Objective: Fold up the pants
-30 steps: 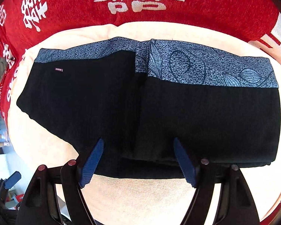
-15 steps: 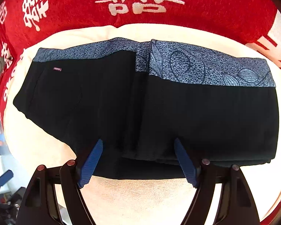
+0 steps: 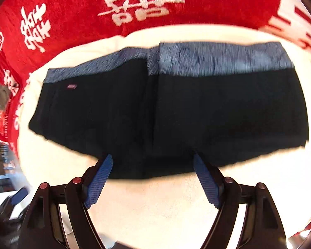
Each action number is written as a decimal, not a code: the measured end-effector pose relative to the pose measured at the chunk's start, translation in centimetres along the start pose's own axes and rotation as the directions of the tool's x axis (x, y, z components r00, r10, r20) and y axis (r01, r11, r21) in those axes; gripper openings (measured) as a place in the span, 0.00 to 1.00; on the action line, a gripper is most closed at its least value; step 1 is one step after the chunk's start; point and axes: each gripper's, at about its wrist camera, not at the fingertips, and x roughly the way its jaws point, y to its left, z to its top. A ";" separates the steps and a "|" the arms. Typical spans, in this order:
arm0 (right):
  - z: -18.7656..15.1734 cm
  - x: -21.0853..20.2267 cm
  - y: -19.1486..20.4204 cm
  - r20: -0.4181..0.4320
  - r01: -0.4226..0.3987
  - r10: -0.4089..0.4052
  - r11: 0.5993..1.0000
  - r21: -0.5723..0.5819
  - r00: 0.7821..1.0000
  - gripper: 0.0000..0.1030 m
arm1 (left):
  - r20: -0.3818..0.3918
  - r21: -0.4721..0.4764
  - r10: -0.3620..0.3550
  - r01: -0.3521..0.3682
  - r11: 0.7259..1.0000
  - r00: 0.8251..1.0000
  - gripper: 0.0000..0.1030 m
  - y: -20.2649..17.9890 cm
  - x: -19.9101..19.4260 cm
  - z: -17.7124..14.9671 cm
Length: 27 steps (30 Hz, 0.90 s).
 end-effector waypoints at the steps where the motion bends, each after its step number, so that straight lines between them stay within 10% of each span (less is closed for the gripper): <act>1: -0.8 -0.3 0.1 -0.010 -0.003 0.003 1.000 0.005 1.000 0.81 | -0.006 -0.010 -0.013 0.013 1.000 1.000 0.92 -0.1 0.2 -0.2; 13: -3.3 -1.9 2.1 0.006 0.015 -0.015 0.996 -0.088 1.000 0.81 | -0.027 0.016 -0.058 0.058 0.998 0.998 0.92 -0.3 3.5 2.3; 22: 2.4 -1.7 1.9 0.076 -0.001 0.009 0.995 -0.103 0.997 0.80 | -0.027 -0.063 -0.025 0.023 0.998 0.999 0.92 0.1 4.2 4.7; 27: 4.6 0.2 1.0 0.007 -0.015 0.016 0.993 -0.115 1.000 0.54 | -0.020 -0.105 -0.014 0.012 0.994 1.000 0.92 0.3 4.3 5.7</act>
